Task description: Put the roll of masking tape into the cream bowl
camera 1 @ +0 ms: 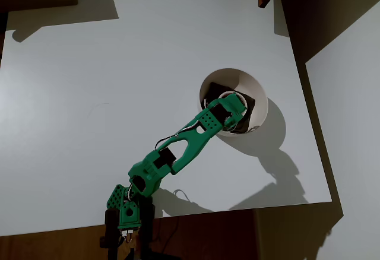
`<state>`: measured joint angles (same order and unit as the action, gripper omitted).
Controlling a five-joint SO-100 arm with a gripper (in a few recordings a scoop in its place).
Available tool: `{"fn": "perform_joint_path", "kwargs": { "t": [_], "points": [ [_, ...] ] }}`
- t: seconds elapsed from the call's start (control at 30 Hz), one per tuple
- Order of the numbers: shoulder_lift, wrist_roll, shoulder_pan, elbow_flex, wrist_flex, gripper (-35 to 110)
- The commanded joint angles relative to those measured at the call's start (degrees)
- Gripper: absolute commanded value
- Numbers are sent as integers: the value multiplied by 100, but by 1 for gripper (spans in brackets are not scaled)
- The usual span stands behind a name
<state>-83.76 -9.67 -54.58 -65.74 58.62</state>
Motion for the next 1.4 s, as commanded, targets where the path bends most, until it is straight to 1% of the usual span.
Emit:
{"fn": "perform_joint_path", "kwargs": {
  "t": [0.0, 0.17, 0.37, 0.5, 0.7, 1.0, 1.37],
  "points": [
    [-1230, -9, 299, 422, 466, -8],
    [-2057, 167, 1090, 211, 1230, -8],
    [-4289, 483, 2461, -1389, 1327, -8],
    [-5142, 589, 3287, -1714, 2092, -8],
    [-6372, 791, 4104, -3111, 2197, -8],
    [-7743, 923, 4790, -4887, 2171, -8],
    [-8930, 1020, 4904, -7119, 1573, -8]
  ]
}}
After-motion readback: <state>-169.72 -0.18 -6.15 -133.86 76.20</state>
